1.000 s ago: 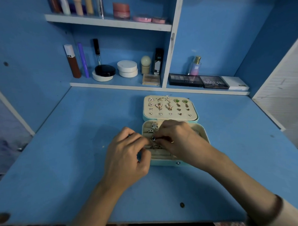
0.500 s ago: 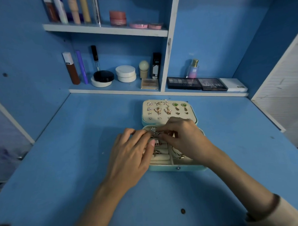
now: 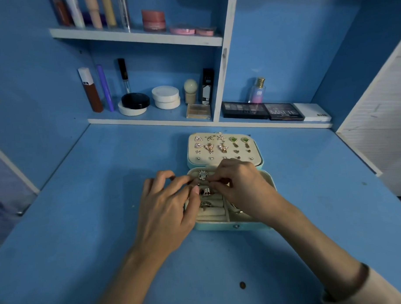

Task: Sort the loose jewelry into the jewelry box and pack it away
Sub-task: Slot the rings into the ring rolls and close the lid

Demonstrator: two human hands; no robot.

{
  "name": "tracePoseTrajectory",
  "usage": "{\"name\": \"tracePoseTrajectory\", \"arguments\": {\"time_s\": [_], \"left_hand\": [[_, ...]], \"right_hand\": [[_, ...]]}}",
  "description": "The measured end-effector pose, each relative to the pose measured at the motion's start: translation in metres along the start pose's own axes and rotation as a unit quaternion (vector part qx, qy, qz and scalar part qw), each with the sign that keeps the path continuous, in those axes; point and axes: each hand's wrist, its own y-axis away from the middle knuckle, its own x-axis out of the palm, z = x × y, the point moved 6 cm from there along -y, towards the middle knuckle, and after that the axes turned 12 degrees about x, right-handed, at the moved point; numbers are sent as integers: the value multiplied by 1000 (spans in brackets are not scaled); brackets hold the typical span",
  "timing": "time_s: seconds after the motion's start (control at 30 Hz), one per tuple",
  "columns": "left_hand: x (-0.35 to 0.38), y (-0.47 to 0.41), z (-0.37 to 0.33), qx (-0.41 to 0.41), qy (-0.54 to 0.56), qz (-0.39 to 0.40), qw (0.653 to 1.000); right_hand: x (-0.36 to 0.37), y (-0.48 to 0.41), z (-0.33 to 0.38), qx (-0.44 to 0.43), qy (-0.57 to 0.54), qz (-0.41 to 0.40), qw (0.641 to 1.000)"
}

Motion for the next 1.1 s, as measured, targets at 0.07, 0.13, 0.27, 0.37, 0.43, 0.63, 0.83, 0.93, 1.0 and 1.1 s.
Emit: {"name": "tracePoseTrajectory", "arguments": {"time_s": [0.07, 0.13, 0.27, 0.37, 0.43, 0.63, 0.83, 0.93, 1.0, 1.1], "left_hand": [[1, 0, -1, 3, -4, 5, 1000], [2, 1, 0, 1, -2, 15, 1000], [5, 1, 3, -39, 42, 46, 997], [6, -4, 2, -52, 59, 92, 993], [4, -12, 3, -48, 74, 89, 992], [38, -55, 69, -289, 221, 71, 929], [100, -76, 92, -429, 343, 185, 815], [99, -82, 94, -458, 387, 120, 791], [88, -90, 92, -447, 410, 75, 792], [65, -102, 87, -405, 434, 20, 804]], "right_hand": [[0, 0, -1, 2, 2, 4, 1000], [-1, 1, 0, 3, 0, 6, 1000], [-5, 4, -7, 43, -21, 36, 998], [-21, 7, -23, 94, -96, 21, 991], [-37, 5, -38, 131, -123, -21, 983], [-59, -38, -116, 315, -127, -71, 938], [-35, -69, -134, 410, -161, 39, 897], [-39, -70, -133, 400, -229, 19, 887], [-47, -69, -128, 387, -289, 6, 876], [-70, -66, -114, 339, -338, -14, 878]]}}
